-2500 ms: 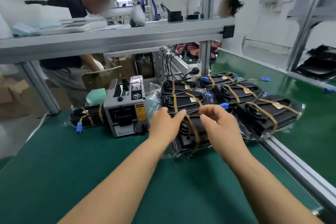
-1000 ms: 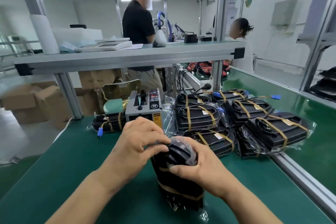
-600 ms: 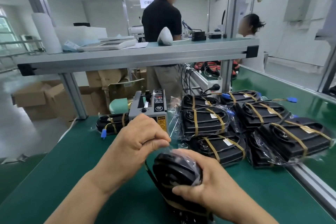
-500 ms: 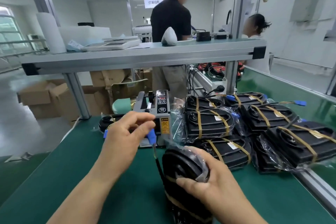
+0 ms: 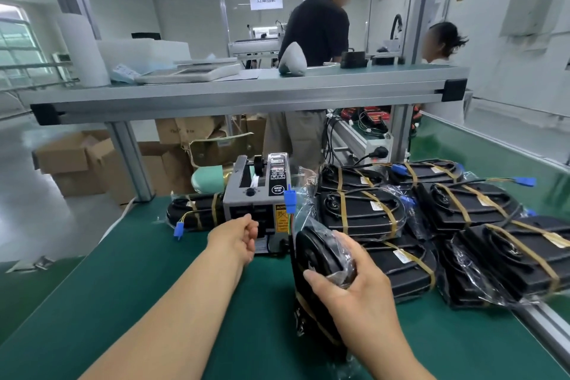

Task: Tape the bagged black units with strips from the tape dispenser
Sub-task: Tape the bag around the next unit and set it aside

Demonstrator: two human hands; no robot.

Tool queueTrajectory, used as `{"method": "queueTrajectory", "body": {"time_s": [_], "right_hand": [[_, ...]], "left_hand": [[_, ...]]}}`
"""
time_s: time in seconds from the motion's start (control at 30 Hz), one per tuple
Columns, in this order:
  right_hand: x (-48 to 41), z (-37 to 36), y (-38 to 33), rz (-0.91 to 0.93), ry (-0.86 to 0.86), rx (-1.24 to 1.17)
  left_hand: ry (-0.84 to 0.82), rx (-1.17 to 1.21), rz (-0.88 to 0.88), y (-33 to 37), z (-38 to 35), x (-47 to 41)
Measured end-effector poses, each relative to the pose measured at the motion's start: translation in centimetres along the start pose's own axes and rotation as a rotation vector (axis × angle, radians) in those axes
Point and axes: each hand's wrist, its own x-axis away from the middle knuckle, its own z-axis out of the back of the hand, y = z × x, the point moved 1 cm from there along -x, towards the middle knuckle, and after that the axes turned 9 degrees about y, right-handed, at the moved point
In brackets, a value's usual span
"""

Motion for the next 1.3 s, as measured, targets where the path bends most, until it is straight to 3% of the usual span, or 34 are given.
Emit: {"method": "queueTrajectory", "body": {"time_s": [0.3,0.4,0.47,0.63,0.73,0.83,1.0,1.3], "right_hand": [[0.2,0.0,-0.1,0.037,-0.026,0.008],[0.0,0.5,-0.3,0.032,-0.051,0.000],[-0.4,0.9,-0.3,0.011,-0.087,-0.025],[-0.3,0.9,-0.6,0.022,-0.110,-0.031],[0.2,0.5,-1.2,0.049,-0.028,-0.041],[0.6,0.1,-2.1,0.096,0.032,-0.047],[1.0,-0.5,-3.4,0.128,0.123,-0.011],[0.8,-0.8,-3.8,0.068,0.126,-0.099]], "left_hand": [[0.103,0.207,-0.012,-0.4,-1.7,-1.3],[0.132,0.209,-0.157,-0.7,-0.8,0.8],[0.018,0.159,-0.307,-0.6,0.5,3.4],[-0.475,-0.049,-0.601,-1.3,4.0,11.8],[-0.485,-0.226,-0.682,-2.5,3.8,13.9],[-0.425,-0.303,-0.677,-3.0,3.2,13.8],[-0.465,-0.311,-0.596,-3.0,3.3,13.3],[-0.407,-0.239,-0.576,-3.3,3.4,13.4]]}}
